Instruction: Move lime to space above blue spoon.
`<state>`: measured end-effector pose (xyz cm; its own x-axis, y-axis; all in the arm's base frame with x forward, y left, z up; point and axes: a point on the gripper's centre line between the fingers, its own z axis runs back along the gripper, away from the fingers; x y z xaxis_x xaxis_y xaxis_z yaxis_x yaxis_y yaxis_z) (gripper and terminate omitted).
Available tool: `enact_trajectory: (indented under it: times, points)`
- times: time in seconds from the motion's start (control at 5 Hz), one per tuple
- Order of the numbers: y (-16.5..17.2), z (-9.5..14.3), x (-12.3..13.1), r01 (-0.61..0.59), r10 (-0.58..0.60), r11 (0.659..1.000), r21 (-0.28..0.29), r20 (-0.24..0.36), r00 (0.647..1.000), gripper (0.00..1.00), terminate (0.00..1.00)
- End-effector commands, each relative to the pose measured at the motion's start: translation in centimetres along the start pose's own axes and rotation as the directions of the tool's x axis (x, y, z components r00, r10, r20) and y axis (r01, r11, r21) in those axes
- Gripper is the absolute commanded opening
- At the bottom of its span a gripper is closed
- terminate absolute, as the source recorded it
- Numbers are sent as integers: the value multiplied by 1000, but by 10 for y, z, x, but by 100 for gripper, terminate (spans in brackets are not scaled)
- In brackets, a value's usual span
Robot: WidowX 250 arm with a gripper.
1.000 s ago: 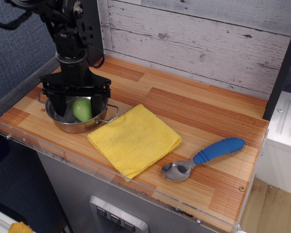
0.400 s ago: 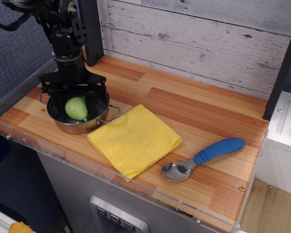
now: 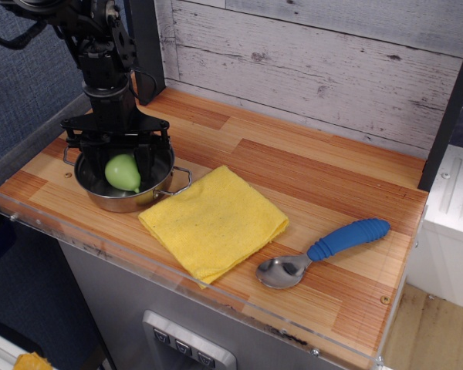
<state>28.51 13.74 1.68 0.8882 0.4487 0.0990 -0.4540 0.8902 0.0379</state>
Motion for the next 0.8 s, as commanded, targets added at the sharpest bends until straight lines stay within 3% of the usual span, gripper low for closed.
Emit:
enact_trajectory:
  times: [0.0,0.2,0.6]
  points:
    - [4,61,10,-24,30,999,-49,117,993,0,0]
    - [2,102,17,-21,32,998,-57,200,979,0,0]
    - [-47,125,22,111,-90,991,-69,252,964,0,0]
